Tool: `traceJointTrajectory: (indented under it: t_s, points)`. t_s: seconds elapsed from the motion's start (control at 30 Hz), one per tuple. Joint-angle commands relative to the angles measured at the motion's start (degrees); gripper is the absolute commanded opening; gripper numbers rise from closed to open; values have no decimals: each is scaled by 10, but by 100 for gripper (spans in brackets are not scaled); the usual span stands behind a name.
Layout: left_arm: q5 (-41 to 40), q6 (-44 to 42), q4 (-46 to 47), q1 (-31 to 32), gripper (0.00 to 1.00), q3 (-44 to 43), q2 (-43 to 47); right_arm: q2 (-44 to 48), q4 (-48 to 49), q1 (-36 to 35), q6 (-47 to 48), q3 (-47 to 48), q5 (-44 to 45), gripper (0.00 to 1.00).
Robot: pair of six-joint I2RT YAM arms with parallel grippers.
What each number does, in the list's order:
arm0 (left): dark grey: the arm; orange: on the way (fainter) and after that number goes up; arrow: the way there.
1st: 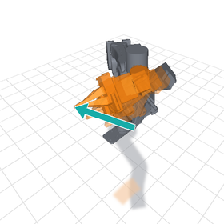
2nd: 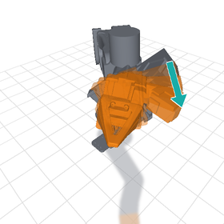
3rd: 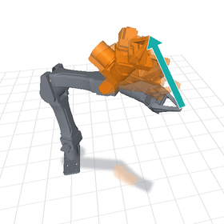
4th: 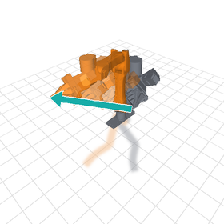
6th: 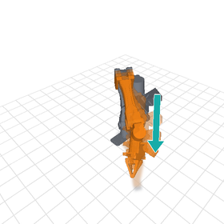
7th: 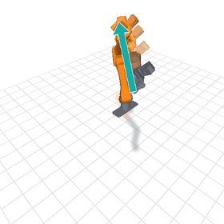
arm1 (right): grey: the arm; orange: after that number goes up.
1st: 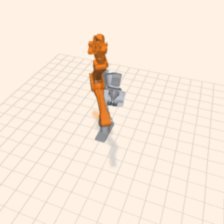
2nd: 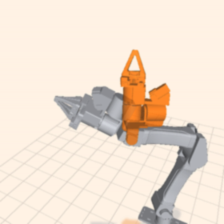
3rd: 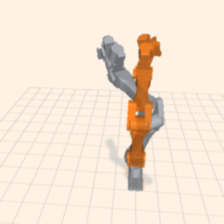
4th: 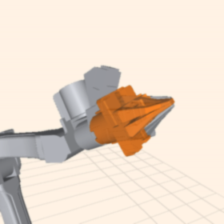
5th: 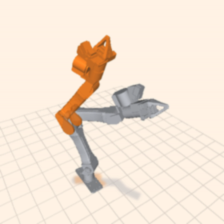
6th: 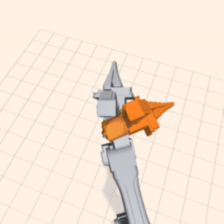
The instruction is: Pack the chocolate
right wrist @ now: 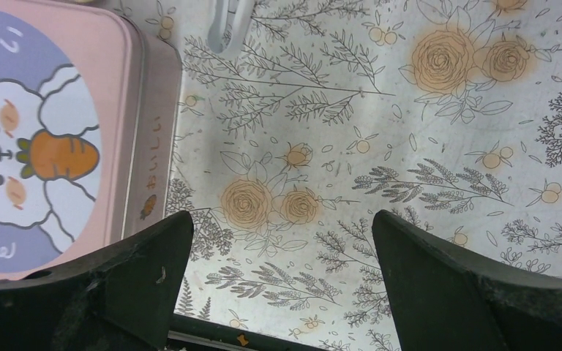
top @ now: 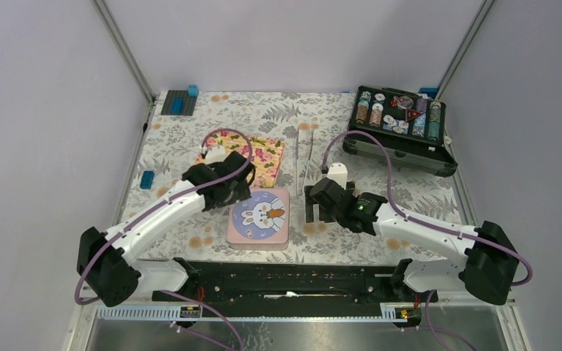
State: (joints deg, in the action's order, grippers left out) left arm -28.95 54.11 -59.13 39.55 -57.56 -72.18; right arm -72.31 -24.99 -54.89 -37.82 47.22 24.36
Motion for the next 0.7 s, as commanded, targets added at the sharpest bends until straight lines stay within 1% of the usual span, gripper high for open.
traceJointTrajectory:
  t_s: [0.0,0.1,0.17,0.27,0.4,0.53,0.6,0.67]
  points:
    - [-27,-25,4,-2,90,-100,23,30,-3,4,-8,3,13,100]
    - [-39,-39,5,-2,91,-135,2,35,2,4,-3,26,2,100]
    - [-49,-45,9,-2,91,-141,-14,28,8,3,6,52,-11,100]
    - [-36,-55,25,-14,92,-129,-35,4,13,-6,16,95,-28,100]
    - [9,-70,67,-42,92,-83,-41,-27,18,-47,13,117,-33,100]
    - [51,-79,113,-79,92,-20,-37,-75,40,-91,-15,97,-55,100]
    - [69,-82,130,-89,92,-1,-40,-104,68,-97,-30,63,-80,99]
    - [82,-81,140,-91,92,12,-43,-137,78,-97,-51,22,-82,100]
